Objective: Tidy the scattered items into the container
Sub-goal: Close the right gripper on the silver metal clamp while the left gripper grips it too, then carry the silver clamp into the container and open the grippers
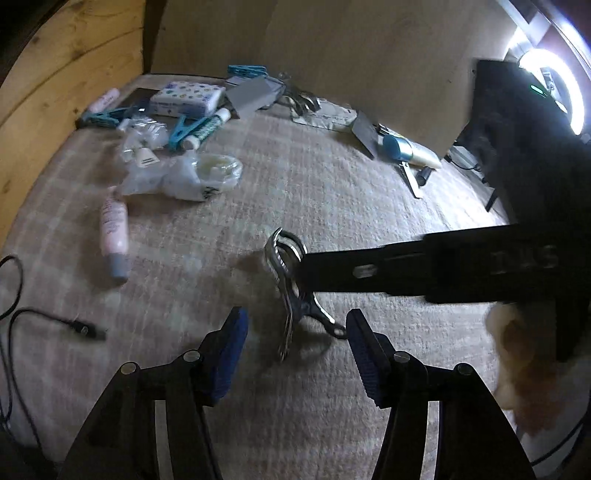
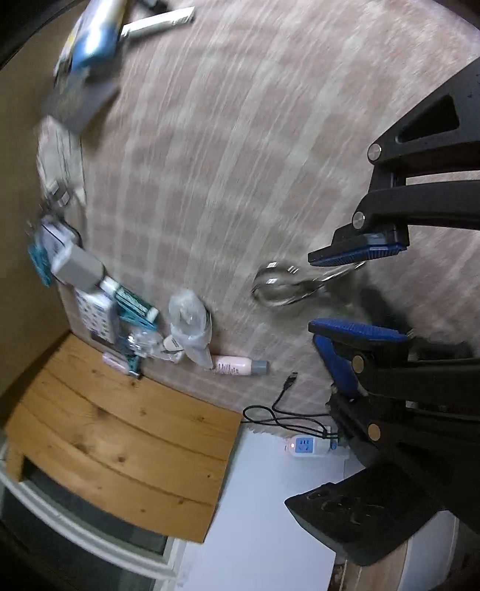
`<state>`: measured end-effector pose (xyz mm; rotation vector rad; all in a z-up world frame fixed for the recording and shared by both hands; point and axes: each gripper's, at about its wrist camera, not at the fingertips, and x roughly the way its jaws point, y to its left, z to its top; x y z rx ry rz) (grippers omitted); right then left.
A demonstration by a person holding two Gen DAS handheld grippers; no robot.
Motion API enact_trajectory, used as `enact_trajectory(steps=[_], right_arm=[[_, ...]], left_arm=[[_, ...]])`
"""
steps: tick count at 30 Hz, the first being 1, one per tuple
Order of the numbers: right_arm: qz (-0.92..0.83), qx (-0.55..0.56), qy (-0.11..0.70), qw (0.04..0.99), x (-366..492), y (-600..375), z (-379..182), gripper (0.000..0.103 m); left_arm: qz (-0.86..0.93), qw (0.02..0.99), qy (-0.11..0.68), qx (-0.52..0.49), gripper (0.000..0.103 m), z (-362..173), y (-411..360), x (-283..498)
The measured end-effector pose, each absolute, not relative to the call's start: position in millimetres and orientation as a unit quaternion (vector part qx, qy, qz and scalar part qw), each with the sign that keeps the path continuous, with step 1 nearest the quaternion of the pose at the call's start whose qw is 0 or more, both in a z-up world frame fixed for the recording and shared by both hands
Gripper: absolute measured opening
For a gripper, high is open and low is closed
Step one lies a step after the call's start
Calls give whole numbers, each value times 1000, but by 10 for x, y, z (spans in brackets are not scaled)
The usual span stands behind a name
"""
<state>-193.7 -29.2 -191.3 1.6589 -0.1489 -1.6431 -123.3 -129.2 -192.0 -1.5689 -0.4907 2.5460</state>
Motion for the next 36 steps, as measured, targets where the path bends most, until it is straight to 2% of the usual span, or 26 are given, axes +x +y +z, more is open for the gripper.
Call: enact_trajectory(steps=[5,6,11,21,27,36], right_arm=[[-639,674,-49,369,-1982,-438,-2122,28],[-636,674,-56,372,-1975,-443,-2145,27],[-645,671,-55,361,-1939,-422,-2148,26],[-671,647,-69,355,-1890,-33,-1799,25],[-699,624,-93,338,-1860,556,-1460,25],[-743,593,-131,281,-1721,1848,-1100,25]], left_arm=[[835,88,-164,-518,58,-2012,-1258,-1363],[833,96,-168,-518,53,-2018,-1232,-1376],[833,115,-174,-513,53,-1994,-1166,-1378],[845,149,-164,-487,53,-1616,-770,-1306],[849,189,-147,-471,53,-1308,-219,-1320],[839,273,-111,-457,53,-1025,1093,-1307]])
